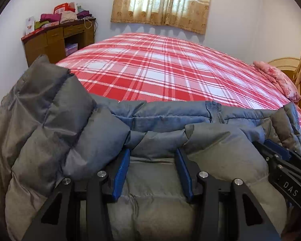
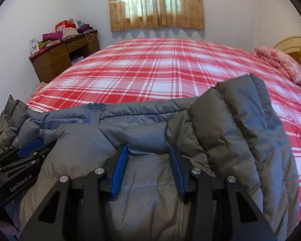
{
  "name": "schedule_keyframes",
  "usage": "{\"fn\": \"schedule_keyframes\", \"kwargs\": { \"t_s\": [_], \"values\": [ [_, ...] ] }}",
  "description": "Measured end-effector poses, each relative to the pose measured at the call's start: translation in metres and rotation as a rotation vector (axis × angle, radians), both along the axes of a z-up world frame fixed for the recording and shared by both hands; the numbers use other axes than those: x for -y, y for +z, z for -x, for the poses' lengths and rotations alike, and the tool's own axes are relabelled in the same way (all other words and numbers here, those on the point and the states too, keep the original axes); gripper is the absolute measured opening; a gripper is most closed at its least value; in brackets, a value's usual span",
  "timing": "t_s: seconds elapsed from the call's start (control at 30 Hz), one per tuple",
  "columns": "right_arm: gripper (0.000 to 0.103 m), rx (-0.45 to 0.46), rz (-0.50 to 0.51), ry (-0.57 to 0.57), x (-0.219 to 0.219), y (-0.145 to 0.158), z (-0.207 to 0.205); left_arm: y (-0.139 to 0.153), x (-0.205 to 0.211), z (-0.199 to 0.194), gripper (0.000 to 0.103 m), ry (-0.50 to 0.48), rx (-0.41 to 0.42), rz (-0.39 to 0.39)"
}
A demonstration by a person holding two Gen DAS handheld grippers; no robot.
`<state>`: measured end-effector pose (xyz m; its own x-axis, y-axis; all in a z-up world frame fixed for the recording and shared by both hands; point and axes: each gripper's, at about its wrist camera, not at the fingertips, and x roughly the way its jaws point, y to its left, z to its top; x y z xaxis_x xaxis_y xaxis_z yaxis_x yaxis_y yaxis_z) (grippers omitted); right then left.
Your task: Fold large clothes
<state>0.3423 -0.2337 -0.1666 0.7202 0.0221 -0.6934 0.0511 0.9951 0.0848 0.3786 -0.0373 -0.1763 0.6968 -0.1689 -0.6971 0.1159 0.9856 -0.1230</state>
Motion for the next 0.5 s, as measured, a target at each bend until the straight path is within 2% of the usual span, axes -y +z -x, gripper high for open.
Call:
{"fn": "schedule_keyframes", "kwargs": {
  "t_s": [0.07, 0.2, 0.27, 0.33, 0.37, 0.47, 0.5],
  "values": [
    [0.045, -0.013, -0.043, -0.001, 0.007, -0.004, -0.002, -0.002, 0.001, 0.000, 0.048, 0.000, -0.007, -0.005],
    [0.042, -0.027, -0.116, -0.008, 0.018, -0.005, -0.003, -0.007, 0.011, -0.003, 0.049, 0.004, -0.017, -0.070],
    [0.036, 0.004, -0.147, -0.032, 0.025, 0.000, 0.005, -0.009, 0.009, -0.003, 0.049, 0.003, -0.018, -0.062],
    [0.023, 0.048, -0.201, -0.091, 0.045, 0.007, 0.013, -0.008, 0.006, -0.003, 0.048, 0.002, -0.018, -0.047],
    [0.021, 0.067, -0.221, -0.132, 0.058, 0.009, 0.020, -0.008, 0.007, -0.004, 0.048, 0.002, -0.018, -0.047],
    [0.013, 0.036, -0.175, -0.181, 0.080, 0.009, 0.026, -0.008, 0.006, -0.004, 0.048, 0.002, -0.017, -0.055],
    [0.004, 0.013, -0.145, -0.185, 0.085, 0.007, 0.026, -0.008, 0.006, -0.004, 0.048, 0.002, -0.017, -0.055]
  ]
}}
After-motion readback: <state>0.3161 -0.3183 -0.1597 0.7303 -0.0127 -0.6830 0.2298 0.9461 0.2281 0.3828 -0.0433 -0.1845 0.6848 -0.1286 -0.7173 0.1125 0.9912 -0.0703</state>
